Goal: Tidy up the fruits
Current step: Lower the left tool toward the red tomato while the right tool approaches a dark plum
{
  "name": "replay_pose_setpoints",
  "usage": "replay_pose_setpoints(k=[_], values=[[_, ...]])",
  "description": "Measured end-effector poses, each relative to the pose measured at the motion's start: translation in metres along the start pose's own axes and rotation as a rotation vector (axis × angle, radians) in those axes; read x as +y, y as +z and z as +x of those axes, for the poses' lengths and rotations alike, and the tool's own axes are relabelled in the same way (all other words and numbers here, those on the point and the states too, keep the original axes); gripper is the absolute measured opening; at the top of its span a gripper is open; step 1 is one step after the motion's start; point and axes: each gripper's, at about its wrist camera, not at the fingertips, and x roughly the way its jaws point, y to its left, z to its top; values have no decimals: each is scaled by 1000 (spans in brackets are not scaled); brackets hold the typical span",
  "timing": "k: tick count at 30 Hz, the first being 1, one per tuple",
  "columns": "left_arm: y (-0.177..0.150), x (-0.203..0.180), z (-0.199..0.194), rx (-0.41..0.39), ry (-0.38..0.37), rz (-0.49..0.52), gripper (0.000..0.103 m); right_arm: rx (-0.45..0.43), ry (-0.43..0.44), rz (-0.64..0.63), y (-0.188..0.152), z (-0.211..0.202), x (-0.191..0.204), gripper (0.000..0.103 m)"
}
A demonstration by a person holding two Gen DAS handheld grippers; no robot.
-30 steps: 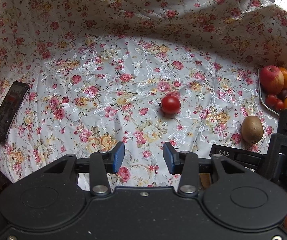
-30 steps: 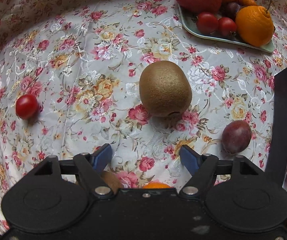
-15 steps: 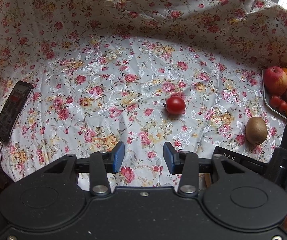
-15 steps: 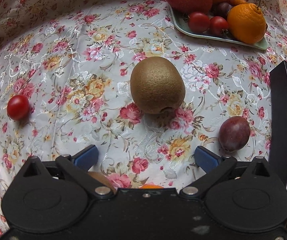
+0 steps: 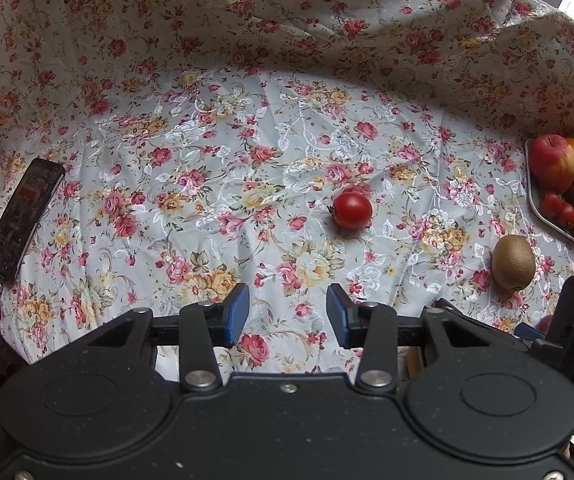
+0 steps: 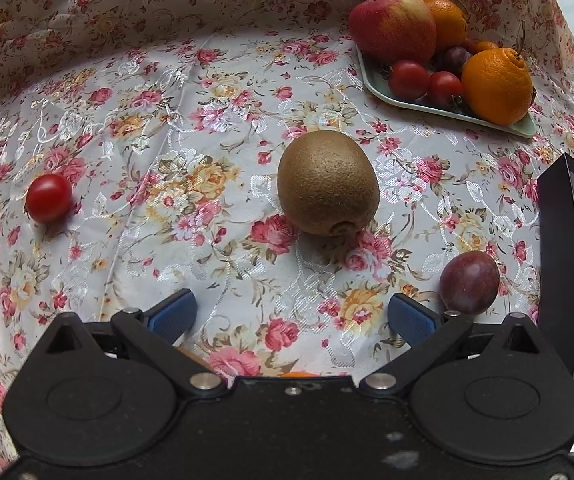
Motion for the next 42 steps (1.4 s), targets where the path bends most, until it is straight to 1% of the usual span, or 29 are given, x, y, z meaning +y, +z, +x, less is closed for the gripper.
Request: replay_pose_setpoints(k=[4,7,10,13,16,22,28,31,34,35,36,40,41,42], values=[[-1,-2,-1,-3,4,5,51,-3,13,-9,2,0,-2,103],[-1,-2,0,0,3,2,51,-37,23,-11,0,-1,-3,103],[0,-2,0,5,-5,-5,51,-53,22,-20,-2,-3,-3,103],[0,-3,0,4,-9,-3,51,-76,27,0,-6,-4,-5,103],[0,-4,0,5,-11,0,51,-102,14,-6,-10,-6,-2,103],[-3,-8,2,14,-9,17,51,-62,27,4,-4,-4,-4,103],[-3,-9,3,17,-6,22,51,-6,12,3,4,0,1,103],[-2,-8,3,16,-6,21,51,24,29,10,9,2,1,103],[-2,-8,3,14,-6,21,51,21,40,-7,11,-2,5,91],[-2,-7,2,12,-5,21,51,12,48,-20,11,-5,8,83],[-2,-7,2,10,-4,21,51,6,55,-32,11,-7,10,77],[-1,-4,1,-1,4,21,51,16,92,-46,14,-11,14,72],[-1,-3,0,-2,3,20,51,20,100,-42,15,-12,14,70],[-1,-2,0,-2,0,18,51,24,108,-35,15,-12,13,66]])
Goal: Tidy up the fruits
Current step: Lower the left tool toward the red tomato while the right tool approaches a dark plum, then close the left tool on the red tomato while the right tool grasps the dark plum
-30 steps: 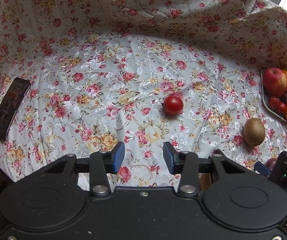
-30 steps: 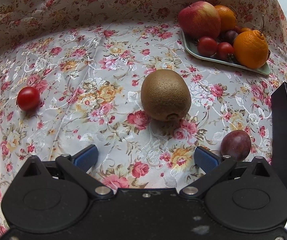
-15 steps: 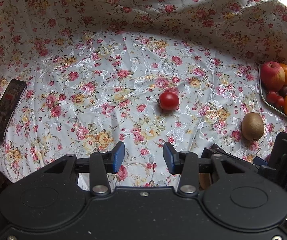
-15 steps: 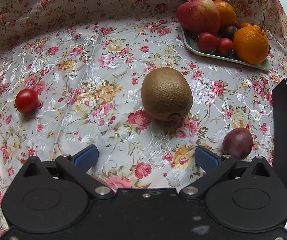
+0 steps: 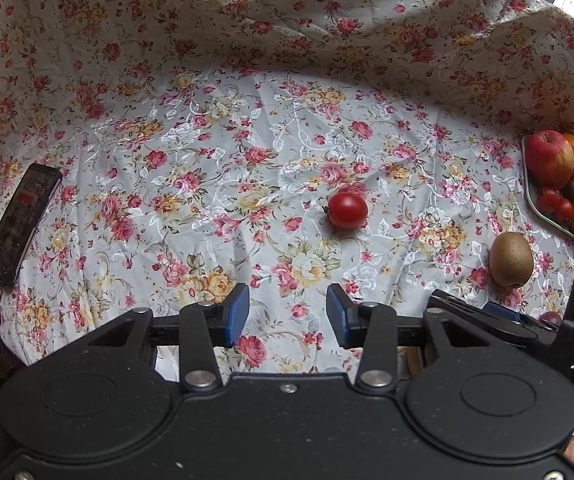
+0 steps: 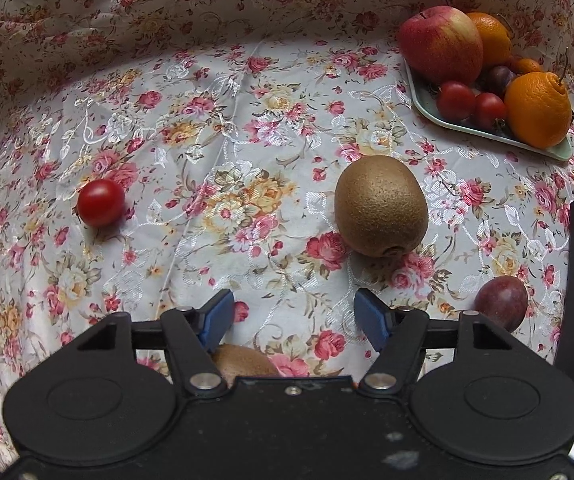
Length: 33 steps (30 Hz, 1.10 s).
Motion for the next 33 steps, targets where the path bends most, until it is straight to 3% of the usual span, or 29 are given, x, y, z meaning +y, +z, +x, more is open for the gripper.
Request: replay_pose_setpoints(k=[3,6,15,19,22,26,33], values=[[1,4,-1,0,-16,-6,51,29,69,49,6,-5,-7,53],[2,2,0,3,-25,4,51,71,144,105,15,-14,-16,48],[-14,-40,12,76,-141,123,52,-56,168,143,45,-87,-54,48],[-10,-44,13,63,-127,112,52,-94,127,139,52,-105,-83,48],[1,-34,17,69,-111,57,52,-79,95,204,48,-99,-112,48],[20,-21,18,52,-71,-7,52,15,65,260,48,-71,-135,48],[52,-6,26,12,-11,15,53,125,16,288,39,-35,-143,48]])
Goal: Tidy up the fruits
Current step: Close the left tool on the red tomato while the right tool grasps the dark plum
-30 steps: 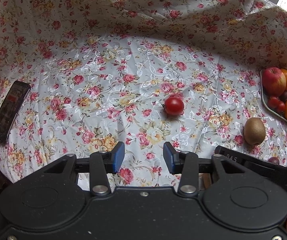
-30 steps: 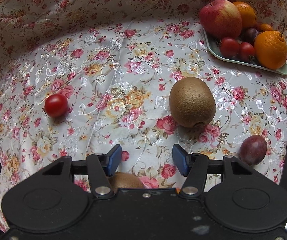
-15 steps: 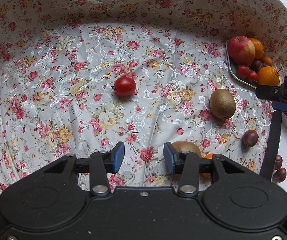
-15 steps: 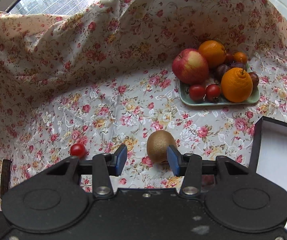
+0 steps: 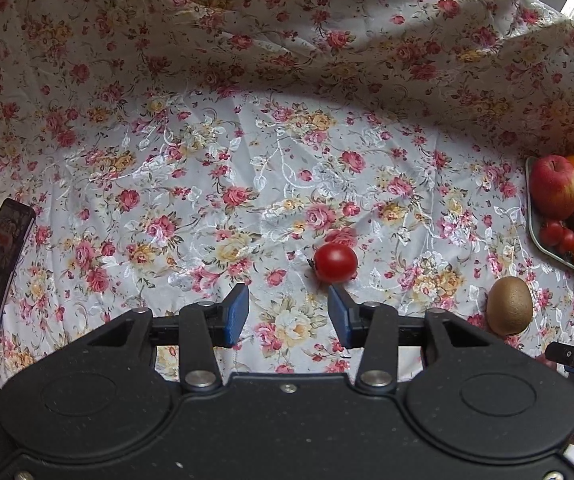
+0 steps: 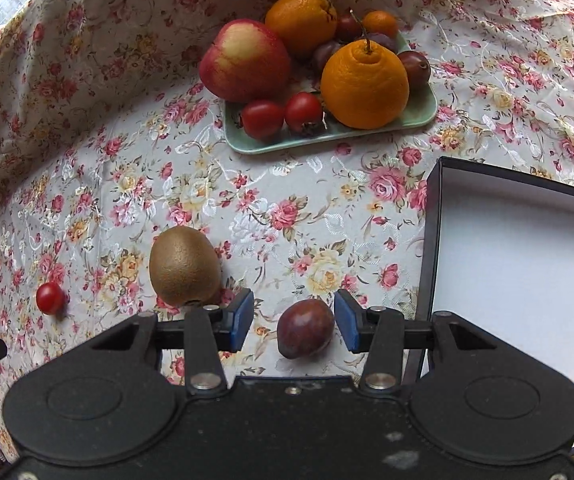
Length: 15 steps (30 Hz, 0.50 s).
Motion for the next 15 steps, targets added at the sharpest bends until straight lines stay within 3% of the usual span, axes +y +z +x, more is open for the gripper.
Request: replay_pose_setpoints(k=[3,7,15], values=[[9,7,7,-17,35,-31,53,25,-18,-19,-2,9,3,48],[18,5,26,18,25,-45,53,48,-40,-27,-3,24,7,48],[20,-30,53,68,15,67,54,121,-86,14,9,50,9,48]])
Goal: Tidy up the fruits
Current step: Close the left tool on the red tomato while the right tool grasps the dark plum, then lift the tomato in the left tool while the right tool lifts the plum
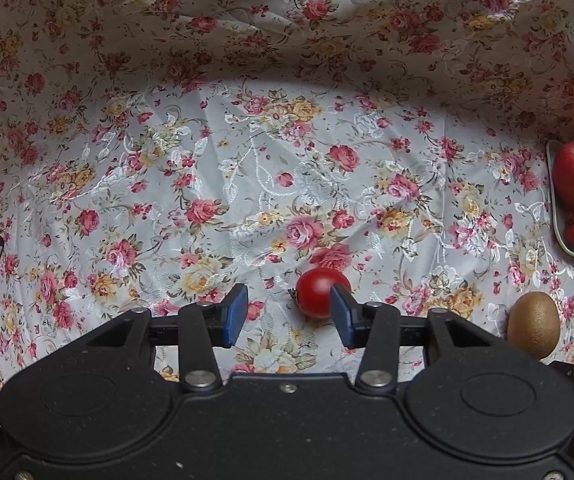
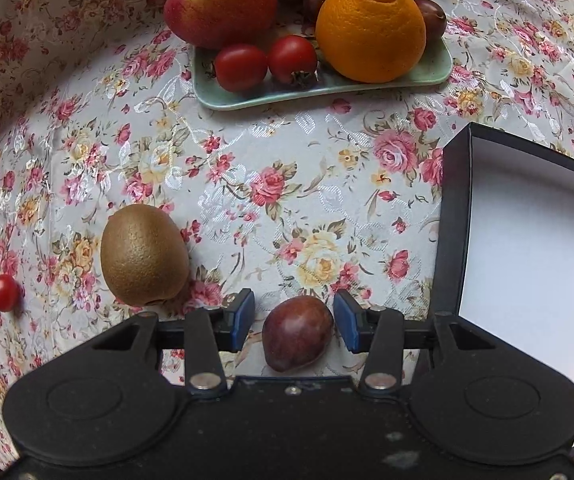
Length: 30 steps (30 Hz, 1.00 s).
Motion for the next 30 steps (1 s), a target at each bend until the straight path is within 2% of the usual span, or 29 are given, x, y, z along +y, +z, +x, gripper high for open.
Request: replay_pose_setpoints(k=[10,12,15,17,19,20,26,28,29,30], values=[[12,-19,26,31,-20,18,54,99,-5,60,4,5,9,47],[14,-19,33,44,-12,7,54,122,15,89,8,5,3,42],[15,-22,47,68,16,10,54,147,42,123,14,6,-9,41],[14,-26,50,41,35,17,56,152,57,134,16,6,-15,41],[14,-31,49,35,36,39,50,148,67,136,17,4,-19,41],[13,-33,48,24,35,43,40,144,73,136,17,1,-23,41],[9,-49,43,8,72,79,36,124,78,127,15,-8,-35,41],[9,-51,38,10,62,73,27,127,79,125,13,-8,-36,41],[11,-50,37,9,59,70,15,128,77,121,12,-8,-36,41],[11,-50,35,12,51,62,9,129,74,120,12,-8,-35,41]])
